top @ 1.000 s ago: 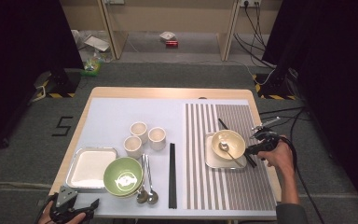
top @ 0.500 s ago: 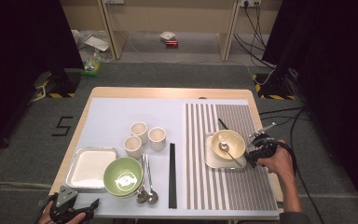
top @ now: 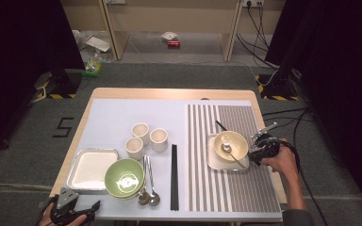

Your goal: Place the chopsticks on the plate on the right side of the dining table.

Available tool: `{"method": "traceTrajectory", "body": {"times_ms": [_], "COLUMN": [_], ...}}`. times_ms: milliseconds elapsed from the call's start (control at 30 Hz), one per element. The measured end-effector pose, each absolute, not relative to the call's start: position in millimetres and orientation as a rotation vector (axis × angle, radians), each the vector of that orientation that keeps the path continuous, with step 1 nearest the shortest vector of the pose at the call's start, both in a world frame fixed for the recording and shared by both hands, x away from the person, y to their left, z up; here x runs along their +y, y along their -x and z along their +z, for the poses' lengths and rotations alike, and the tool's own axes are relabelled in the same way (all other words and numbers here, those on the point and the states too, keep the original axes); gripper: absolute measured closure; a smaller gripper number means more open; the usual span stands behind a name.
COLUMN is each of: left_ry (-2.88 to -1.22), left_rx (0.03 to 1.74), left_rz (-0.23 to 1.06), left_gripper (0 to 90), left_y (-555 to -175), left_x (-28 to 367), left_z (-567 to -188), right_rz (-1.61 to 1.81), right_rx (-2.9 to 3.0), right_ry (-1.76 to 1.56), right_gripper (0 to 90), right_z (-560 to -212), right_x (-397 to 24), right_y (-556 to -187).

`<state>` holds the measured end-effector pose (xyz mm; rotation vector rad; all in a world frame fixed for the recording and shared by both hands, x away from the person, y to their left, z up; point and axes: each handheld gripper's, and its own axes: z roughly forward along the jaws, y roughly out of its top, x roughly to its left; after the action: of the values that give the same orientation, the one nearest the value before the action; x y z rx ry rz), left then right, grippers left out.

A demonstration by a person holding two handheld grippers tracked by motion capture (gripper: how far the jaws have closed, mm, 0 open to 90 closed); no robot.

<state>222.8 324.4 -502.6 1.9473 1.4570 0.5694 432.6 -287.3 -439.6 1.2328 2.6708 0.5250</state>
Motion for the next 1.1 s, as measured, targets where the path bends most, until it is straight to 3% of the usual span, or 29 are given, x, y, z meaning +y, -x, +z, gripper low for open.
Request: {"method": "traceTrajectory", "body": {"times_ms": [400, 1100], "left_ry": [-1.947, -1.943], "left_rx": [1.457, 1.456], "left_rz": [0.569, 0.57], "left_gripper": [11.8, 11.8], "left_y": [-222.7, -222.5], "left_x": [324.4, 324.4], "left_z": [-502.6, -502.9], "right_rz": [0.484, 0.438], "right_rx": [2.665, 2.715], "right_ry": [-1.196, -1.083], "right_gripper": [75.7, 79.4], "right_z": [-437.3, -437.4], "right_x": [-287.7, -287.6], "right_y": [-430.0, -442.6]}}
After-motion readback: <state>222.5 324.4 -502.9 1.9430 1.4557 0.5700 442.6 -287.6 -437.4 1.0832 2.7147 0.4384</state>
